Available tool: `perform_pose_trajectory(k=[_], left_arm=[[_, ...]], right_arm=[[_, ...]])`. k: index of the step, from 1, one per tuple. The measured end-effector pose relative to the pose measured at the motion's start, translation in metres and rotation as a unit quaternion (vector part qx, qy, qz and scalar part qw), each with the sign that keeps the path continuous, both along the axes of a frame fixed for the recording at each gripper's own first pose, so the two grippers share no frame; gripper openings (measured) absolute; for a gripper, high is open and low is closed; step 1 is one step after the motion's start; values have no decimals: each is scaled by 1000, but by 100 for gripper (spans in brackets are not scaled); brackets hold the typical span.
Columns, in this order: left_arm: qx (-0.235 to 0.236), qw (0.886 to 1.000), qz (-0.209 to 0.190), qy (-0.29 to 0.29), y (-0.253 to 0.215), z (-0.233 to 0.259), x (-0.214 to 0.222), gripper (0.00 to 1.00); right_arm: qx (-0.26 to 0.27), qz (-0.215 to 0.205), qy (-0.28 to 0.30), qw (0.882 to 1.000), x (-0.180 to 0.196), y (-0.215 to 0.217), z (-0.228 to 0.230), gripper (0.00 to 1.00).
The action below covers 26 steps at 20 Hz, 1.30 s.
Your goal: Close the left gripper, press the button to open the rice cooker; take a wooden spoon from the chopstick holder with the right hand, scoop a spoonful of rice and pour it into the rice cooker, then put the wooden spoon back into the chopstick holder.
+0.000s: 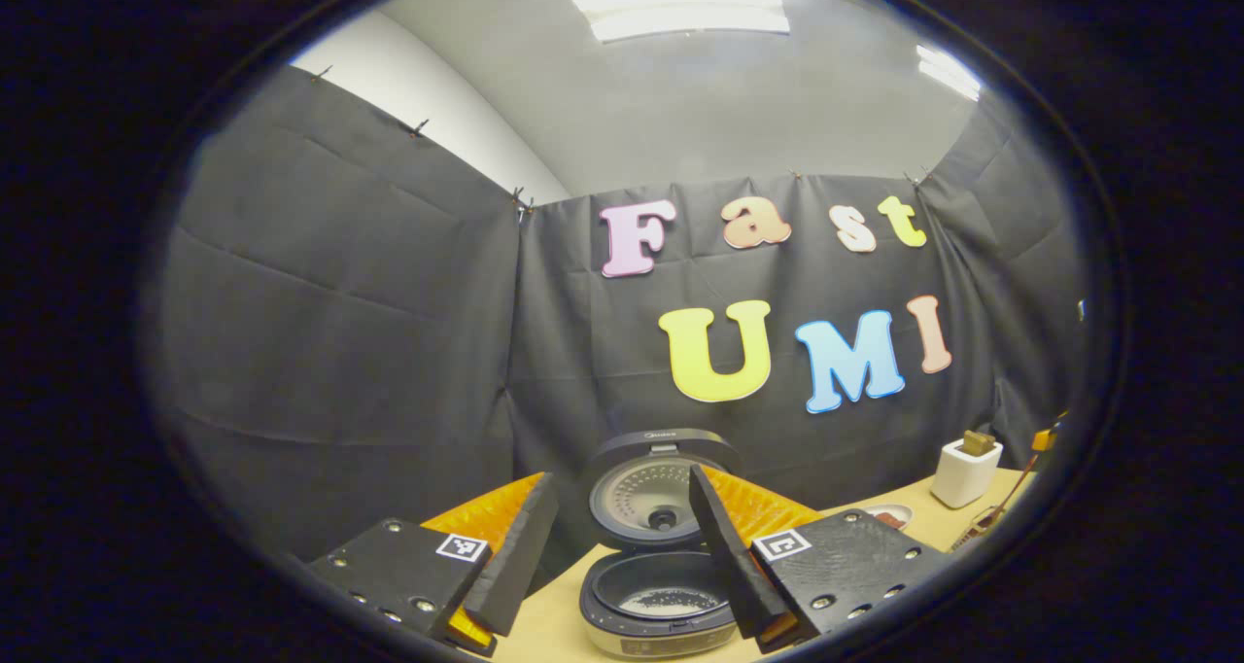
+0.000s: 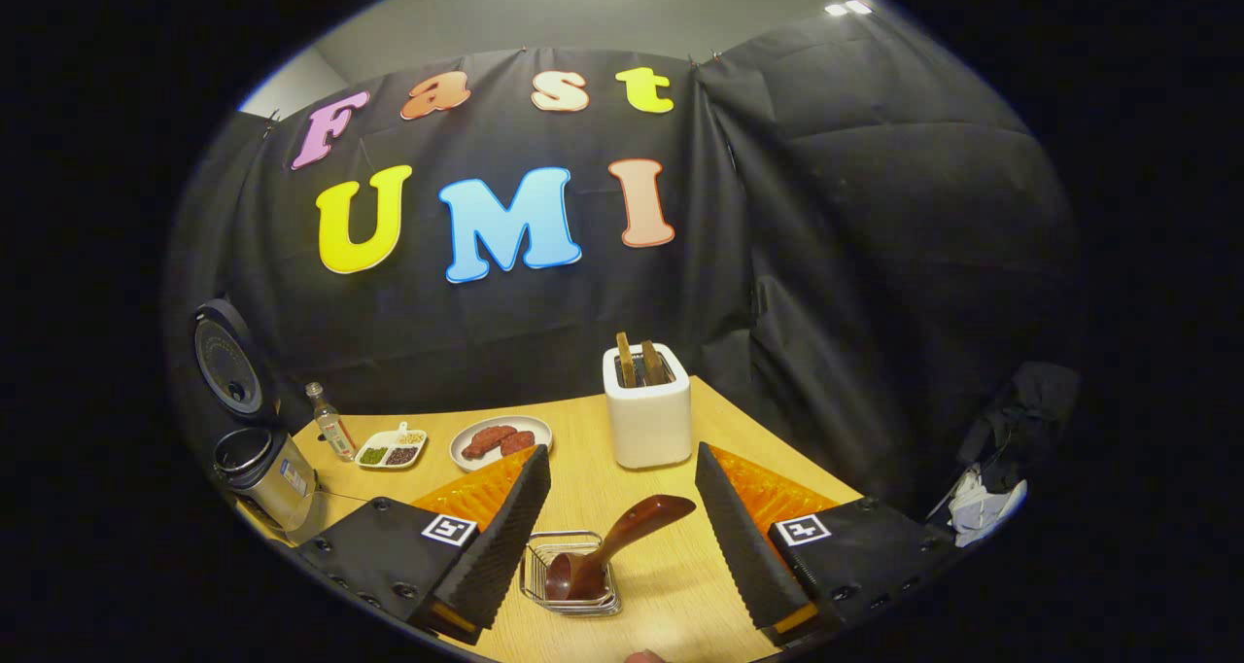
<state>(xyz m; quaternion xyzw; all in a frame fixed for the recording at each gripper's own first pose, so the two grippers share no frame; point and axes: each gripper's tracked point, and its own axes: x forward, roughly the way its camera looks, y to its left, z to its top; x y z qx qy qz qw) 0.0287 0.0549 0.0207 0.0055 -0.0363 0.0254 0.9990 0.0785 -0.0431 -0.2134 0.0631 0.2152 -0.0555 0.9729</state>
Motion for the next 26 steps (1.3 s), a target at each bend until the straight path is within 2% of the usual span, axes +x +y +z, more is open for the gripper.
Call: perform_pose_trajectory(k=[3,4,6,10,12,13,14,16,17,18,19,20,24,25,26], left_arm=[[13,1000,6,4,1,1,-11,83],[15,1000,7,7,2,1,-14,83],[17,1000,8,12,2,-1,-18,83],[20,1000,11,20,5,-4,-25,83],[24,999,12,20,9,-3,-26,83],[25,999,13,19,10,-1,-25,83],[25,999,12,19,10,0,-25,83],[25,999,11,17,11,1,-24,83],[25,999,10,17,13,1,-24,83],[26,999,10,18,14,0,-24,83],[25,999,9,18,15,-1,-24,83],[24,1000,8,19,17,-1,-23,83],[20,1000,6,20,24,-6,-20,83],[18,1000,6,23,26,-9,-19,83],[17,1000,7,25,29,-11,-18,83]], right_arm=[[30,-13,34,999,-1,-1,-29,93],[44,-16,45,998,-2,-1,-39,98],[80,-21,72,994,-5,4,-57,98],[166,-33,114,979,-8,16,-86,95],[202,-36,129,970,-8,23,-94,87],[214,-36,133,967,-9,27,-97,87],[219,-37,138,965,-6,30,-102,74],[221,-39,137,965,-4,30,-102,39],[222,-40,139,964,-6,32,-101,32],[220,-34,140,965,-3,33,-99,19],[207,-36,146,967,-4,34,-100,19],[200,-30,146,968,-3,33,-96,11],[150,3,118,982,1,40,-67,11],[134,9,108,985,4,43,-57,7],[119,16,99,988,6,45,-47,11]])
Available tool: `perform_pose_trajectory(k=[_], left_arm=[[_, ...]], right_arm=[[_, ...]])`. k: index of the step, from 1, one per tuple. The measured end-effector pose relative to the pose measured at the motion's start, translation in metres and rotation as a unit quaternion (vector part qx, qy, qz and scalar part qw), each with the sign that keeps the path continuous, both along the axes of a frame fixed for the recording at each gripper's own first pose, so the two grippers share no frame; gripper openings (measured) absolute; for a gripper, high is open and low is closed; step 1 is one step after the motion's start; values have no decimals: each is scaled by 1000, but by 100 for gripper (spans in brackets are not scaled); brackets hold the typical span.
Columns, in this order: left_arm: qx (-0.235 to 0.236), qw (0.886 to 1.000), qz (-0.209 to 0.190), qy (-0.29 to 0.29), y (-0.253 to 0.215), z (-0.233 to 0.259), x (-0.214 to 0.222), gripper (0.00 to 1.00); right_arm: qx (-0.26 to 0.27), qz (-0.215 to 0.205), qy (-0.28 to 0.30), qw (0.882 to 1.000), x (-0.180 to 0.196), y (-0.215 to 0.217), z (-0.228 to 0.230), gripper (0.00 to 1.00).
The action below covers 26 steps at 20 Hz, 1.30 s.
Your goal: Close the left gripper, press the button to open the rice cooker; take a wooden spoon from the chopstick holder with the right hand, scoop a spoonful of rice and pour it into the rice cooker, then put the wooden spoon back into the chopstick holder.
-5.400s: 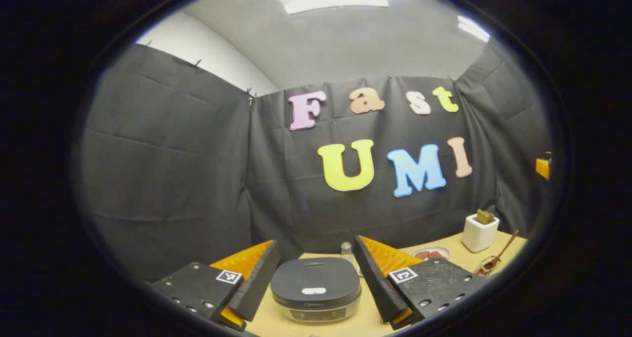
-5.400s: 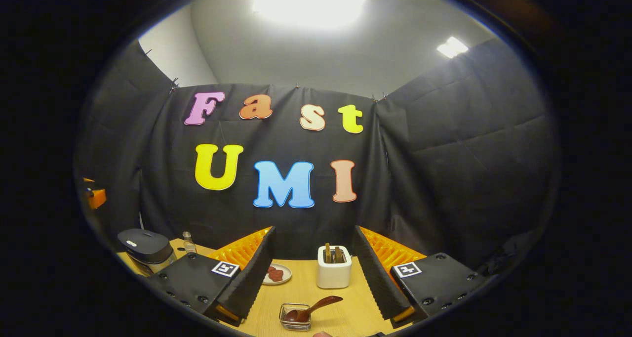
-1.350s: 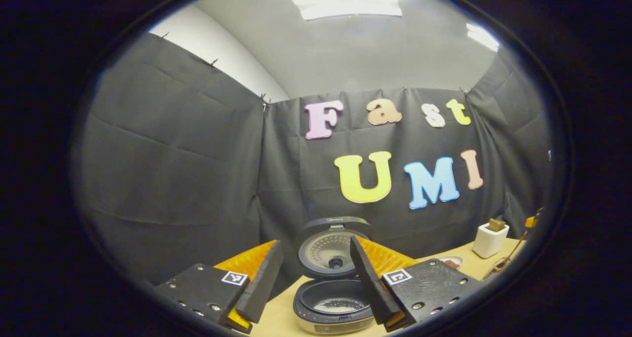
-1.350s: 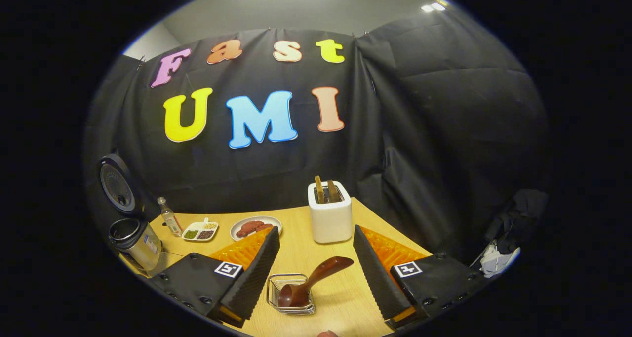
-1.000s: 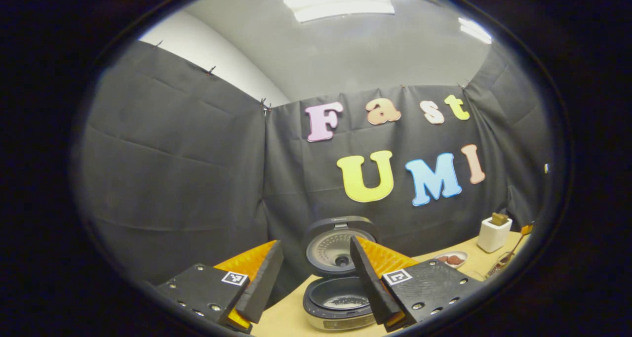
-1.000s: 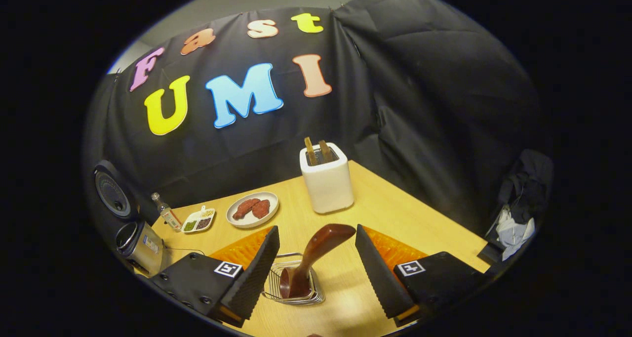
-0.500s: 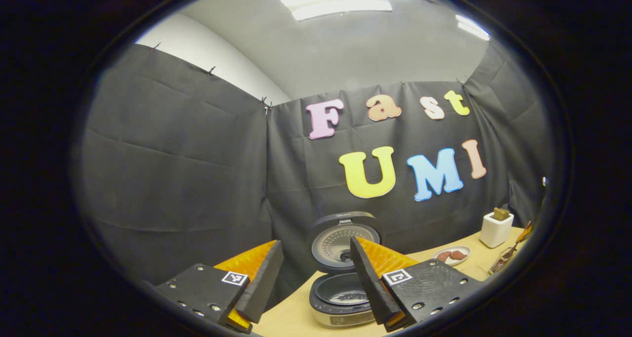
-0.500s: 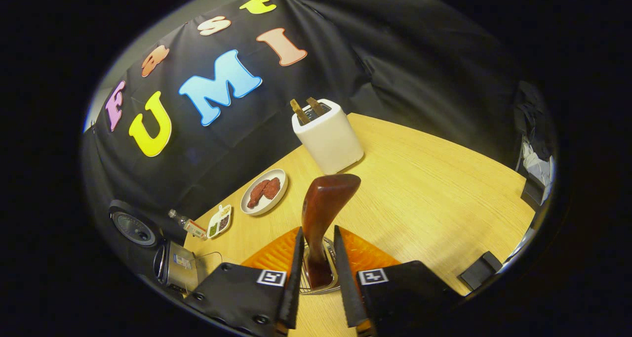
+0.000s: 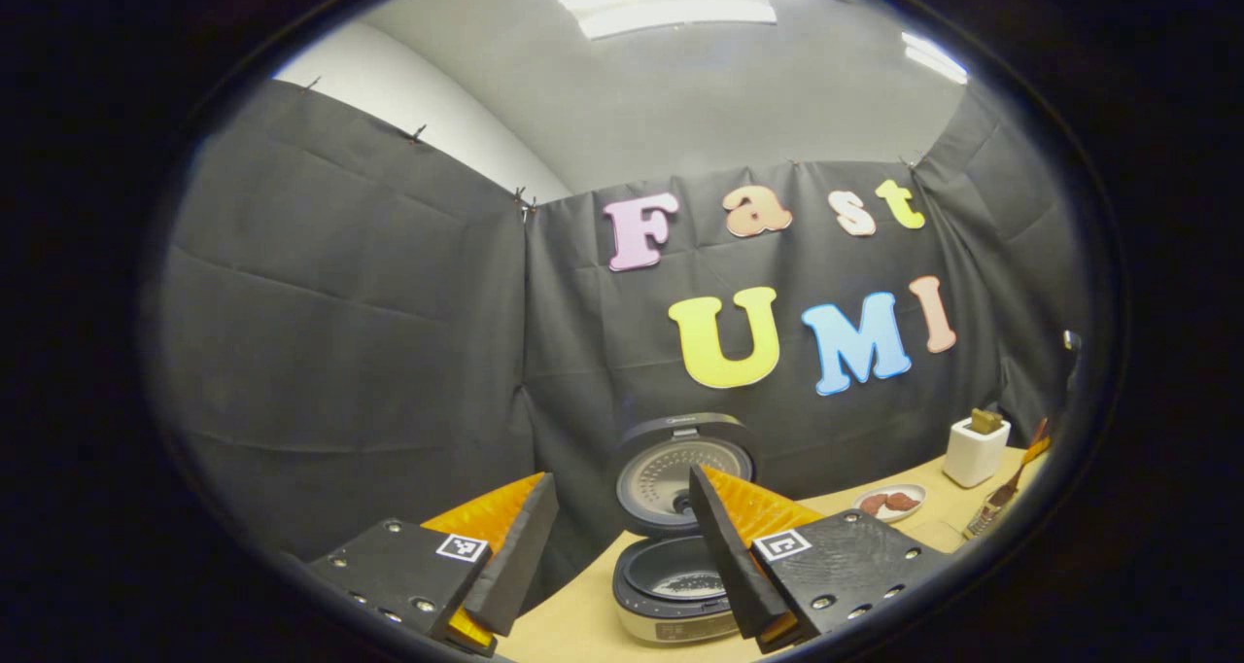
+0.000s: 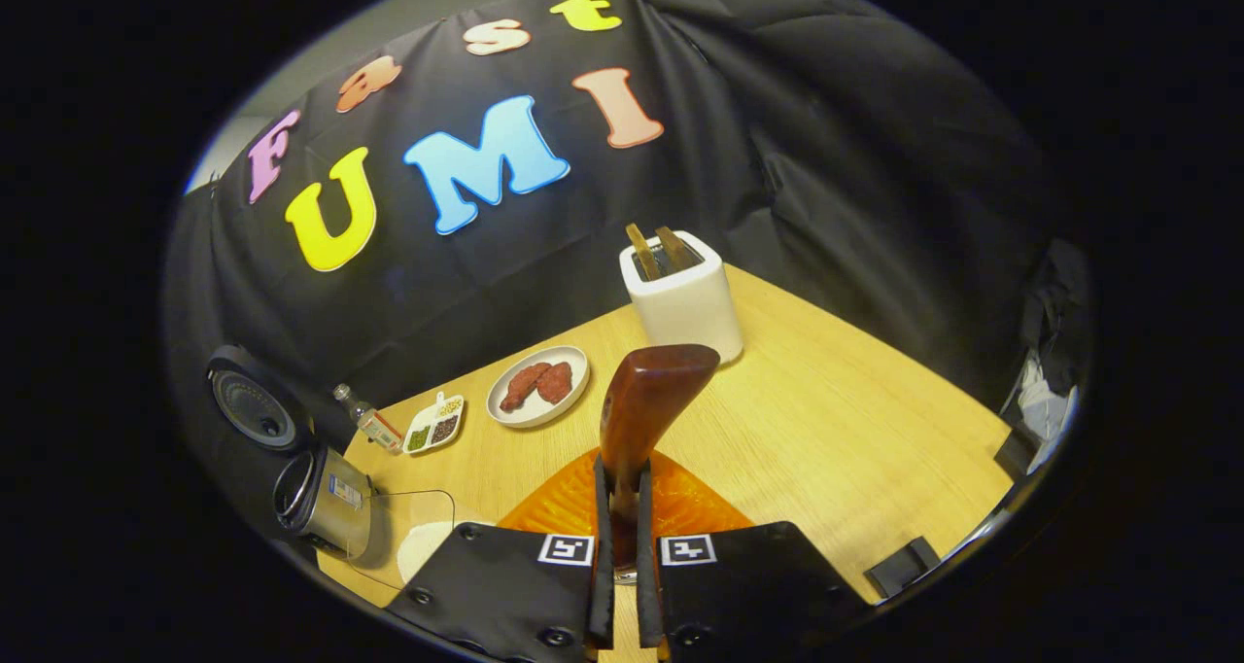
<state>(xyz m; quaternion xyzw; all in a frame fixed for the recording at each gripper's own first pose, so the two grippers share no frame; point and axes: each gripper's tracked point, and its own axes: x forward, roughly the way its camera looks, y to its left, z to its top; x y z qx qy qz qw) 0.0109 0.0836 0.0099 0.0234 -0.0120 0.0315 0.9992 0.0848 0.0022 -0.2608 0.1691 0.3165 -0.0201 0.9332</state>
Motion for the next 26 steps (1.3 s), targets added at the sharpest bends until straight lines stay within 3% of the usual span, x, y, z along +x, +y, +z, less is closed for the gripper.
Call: perform_pose_trajectory(k=[5,10,20,26], left_arm=[[-7,1000,3,8,13,-11,5,83],[-13,1000,12,14,31,-21,11,83],[-14,999,41,32,84,-45,18,83],[-13,998,55,39,104,-55,18,83]], right_arm=[[-52,39,-57,996,12,32,49,11],[-30,77,-81,993,22,91,74,11],[-8,142,-51,988,7,187,46,11],[-69,172,-35,982,-4,218,12,11]])
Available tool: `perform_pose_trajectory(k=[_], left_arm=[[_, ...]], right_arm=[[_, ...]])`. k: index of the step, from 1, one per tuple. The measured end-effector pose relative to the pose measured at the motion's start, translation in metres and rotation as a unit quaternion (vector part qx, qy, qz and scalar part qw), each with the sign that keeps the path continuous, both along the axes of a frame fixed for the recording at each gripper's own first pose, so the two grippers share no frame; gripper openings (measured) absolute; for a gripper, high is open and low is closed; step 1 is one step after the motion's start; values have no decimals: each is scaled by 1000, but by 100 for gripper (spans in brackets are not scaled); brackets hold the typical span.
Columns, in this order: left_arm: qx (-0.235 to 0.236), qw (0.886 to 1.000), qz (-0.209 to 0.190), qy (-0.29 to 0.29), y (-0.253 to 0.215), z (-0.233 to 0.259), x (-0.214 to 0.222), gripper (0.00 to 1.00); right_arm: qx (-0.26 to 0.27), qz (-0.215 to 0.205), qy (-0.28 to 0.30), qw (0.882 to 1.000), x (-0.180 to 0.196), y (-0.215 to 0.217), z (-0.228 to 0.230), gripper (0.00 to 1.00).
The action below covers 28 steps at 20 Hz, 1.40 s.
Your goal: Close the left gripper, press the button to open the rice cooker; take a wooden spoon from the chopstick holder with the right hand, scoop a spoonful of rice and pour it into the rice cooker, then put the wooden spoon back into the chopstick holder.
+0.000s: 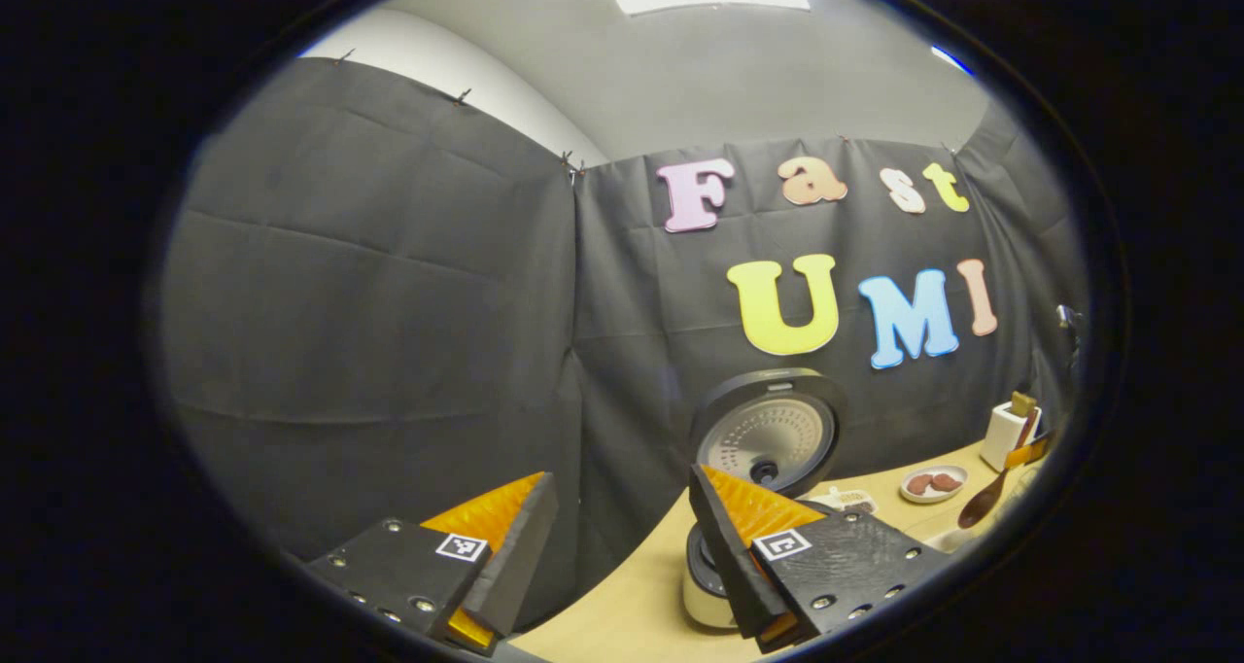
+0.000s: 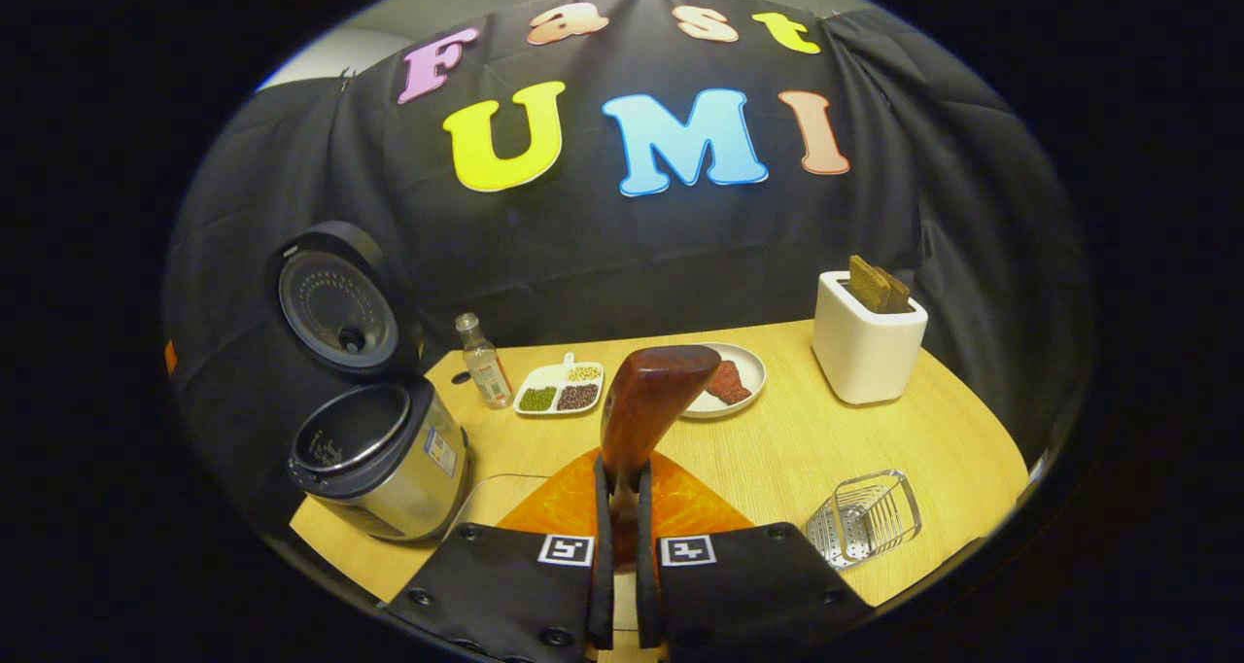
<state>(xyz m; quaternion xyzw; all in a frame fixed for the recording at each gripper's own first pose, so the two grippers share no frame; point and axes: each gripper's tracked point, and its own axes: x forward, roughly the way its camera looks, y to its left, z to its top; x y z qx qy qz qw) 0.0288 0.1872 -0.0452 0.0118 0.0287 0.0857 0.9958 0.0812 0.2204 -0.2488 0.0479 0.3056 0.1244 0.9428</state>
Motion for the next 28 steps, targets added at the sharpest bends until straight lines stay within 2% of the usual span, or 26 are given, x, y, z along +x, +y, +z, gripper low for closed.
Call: perform_pose_trajectory(k=[8,12,15,17,20,23,26,27,28], left_arm=[[4,1000,19,8,23,-14,1,83],[5,1000,25,13,29,-20,2,83],[4,1000,25,15,27,-23,5,83],[6,1000,24,15,25,-24,6,84],[7,1000,19,14,20,-25,9,83],[9,1000,13,12,18,-21,11,83],[12,1000,10,10,13,-20,14,84],[12,1000,8,10,12,-19,14,83],[13,1000,5,9,8,-18,15,83]], right_arm=[[-100,45,3,994,-16,35,-45,11],[-120,57,-10,991,-20,50,-48,11],[-107,69,0,992,-27,64,-52,11],[-89,72,9,993,-31,74,-53,11],[-31,76,36,996,-39,89,-55,11],[41,50,70,995,-40,89,-55,11],[121,2,115,986,-38,72,-56,11],[147,-16,131,980,-36,65,-59,8],[172,-35,146,974,-36,57,-62,11]])
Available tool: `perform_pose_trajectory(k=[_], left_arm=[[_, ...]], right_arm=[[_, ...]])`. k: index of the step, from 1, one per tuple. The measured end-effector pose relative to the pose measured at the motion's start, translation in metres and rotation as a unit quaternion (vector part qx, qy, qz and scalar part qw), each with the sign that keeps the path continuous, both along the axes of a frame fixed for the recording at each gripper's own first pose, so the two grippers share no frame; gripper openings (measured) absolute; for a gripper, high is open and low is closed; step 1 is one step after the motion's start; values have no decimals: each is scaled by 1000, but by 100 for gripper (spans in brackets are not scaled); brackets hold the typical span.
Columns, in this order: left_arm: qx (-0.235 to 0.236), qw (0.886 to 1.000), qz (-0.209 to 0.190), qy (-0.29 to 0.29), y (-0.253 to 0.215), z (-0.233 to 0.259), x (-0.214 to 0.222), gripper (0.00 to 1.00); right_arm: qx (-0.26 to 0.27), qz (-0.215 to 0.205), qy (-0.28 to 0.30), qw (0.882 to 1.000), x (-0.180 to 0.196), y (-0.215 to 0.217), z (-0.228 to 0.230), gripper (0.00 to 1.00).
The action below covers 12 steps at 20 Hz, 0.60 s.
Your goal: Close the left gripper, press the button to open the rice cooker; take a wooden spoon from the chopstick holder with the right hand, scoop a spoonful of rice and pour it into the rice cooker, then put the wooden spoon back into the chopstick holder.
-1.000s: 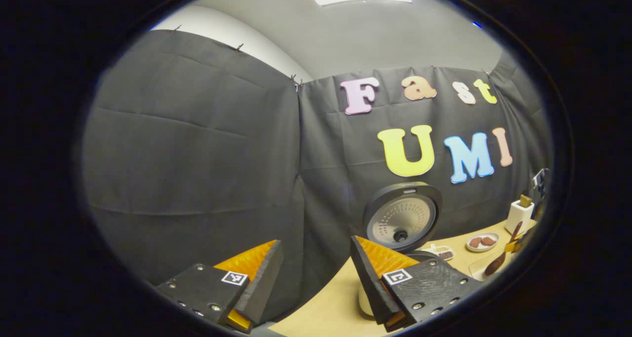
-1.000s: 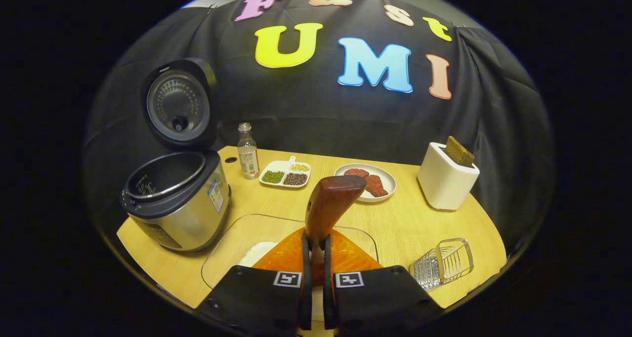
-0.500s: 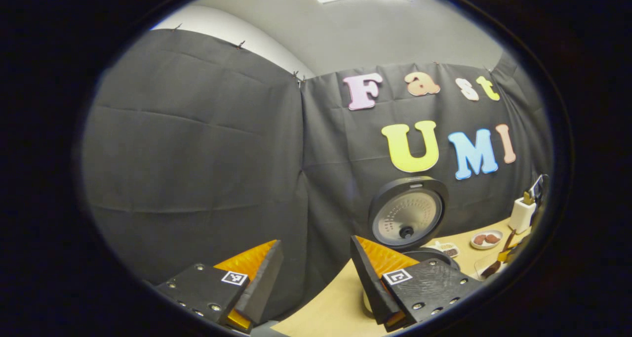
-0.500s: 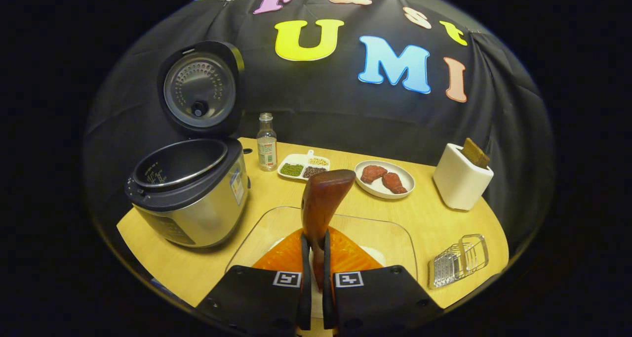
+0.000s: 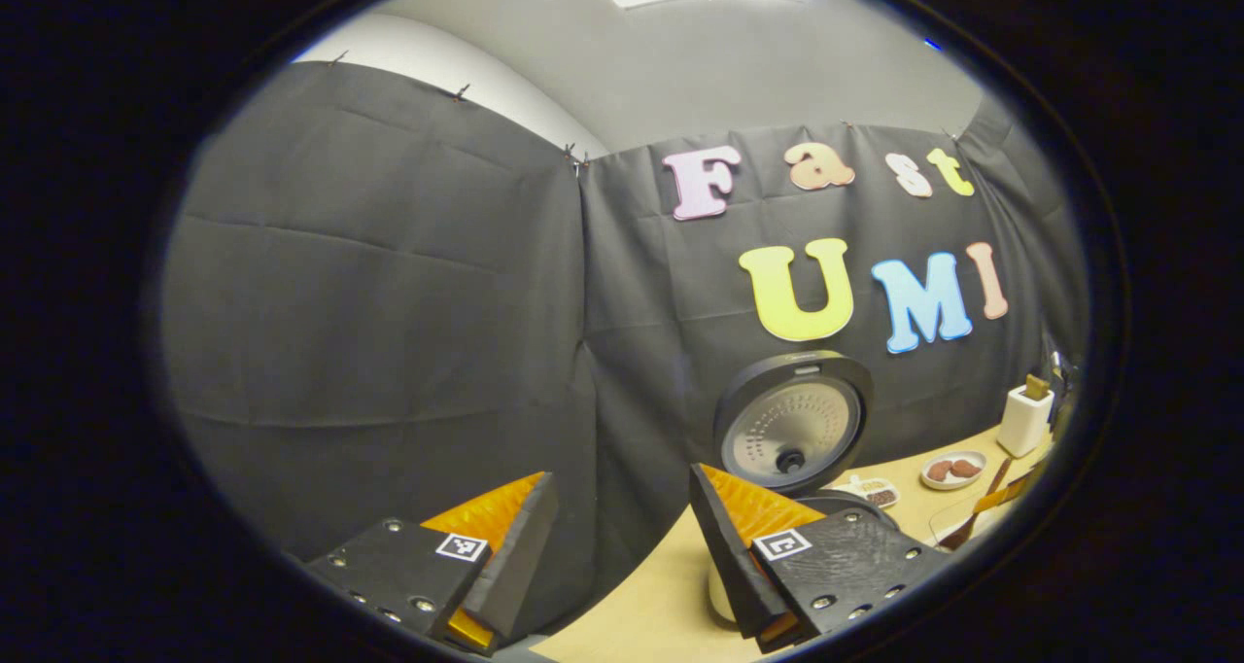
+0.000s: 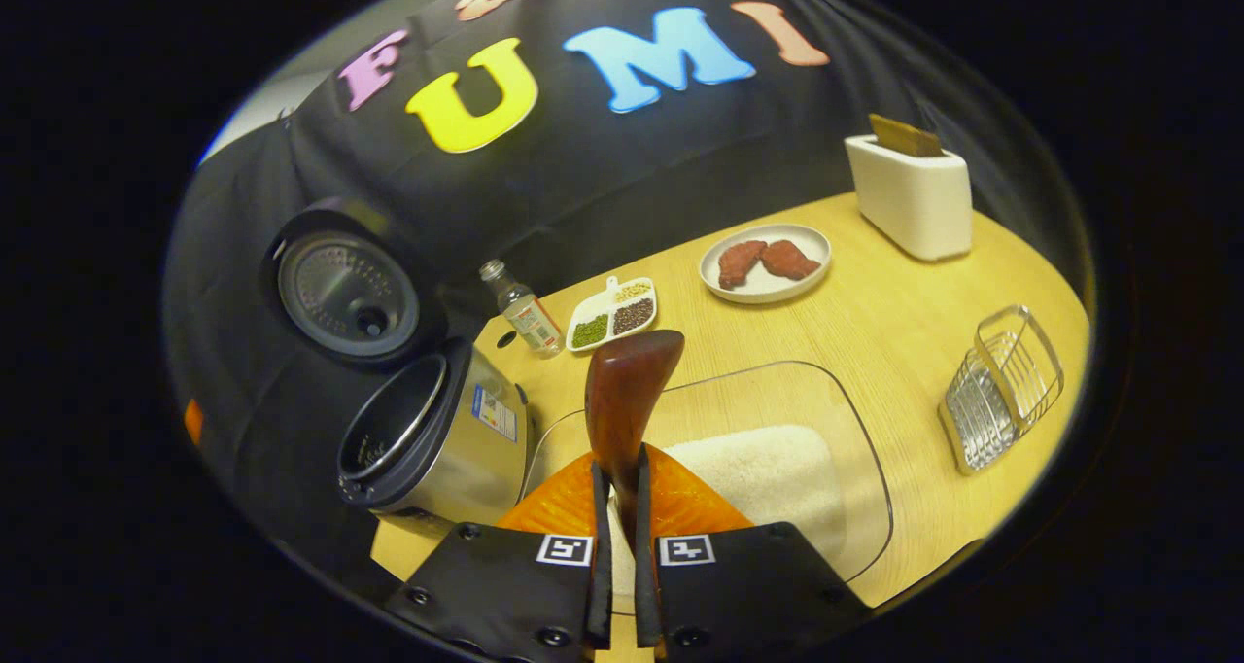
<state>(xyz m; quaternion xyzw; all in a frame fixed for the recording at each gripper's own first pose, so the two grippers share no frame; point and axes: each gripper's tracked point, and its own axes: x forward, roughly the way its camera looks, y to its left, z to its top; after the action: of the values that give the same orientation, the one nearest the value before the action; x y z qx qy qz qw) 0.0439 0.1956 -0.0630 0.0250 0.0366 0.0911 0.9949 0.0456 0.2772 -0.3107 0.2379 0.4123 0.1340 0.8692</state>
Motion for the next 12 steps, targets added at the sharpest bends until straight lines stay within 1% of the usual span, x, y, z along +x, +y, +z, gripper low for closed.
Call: perform_pose_trajectory(k=[2,5,10,11,12], left_arm=[[6,1000,-6,-2,-5,4,1,84],[13,1000,-14,-6,-15,10,4,83],[16,999,-28,-14,-32,20,8,83],[14,999,-30,-16,-34,21,8,83],[10,999,-32,-17,-37,21,9,83]], right_arm=[[48,-39,34,998,3,-14,-4,11],[107,-87,57,989,11,-33,-4,11],[177,-136,68,972,25,-59,14,11],[192,-142,68,969,29,-61,21,7],[208,-147,67,965,33,-62,28,11]])
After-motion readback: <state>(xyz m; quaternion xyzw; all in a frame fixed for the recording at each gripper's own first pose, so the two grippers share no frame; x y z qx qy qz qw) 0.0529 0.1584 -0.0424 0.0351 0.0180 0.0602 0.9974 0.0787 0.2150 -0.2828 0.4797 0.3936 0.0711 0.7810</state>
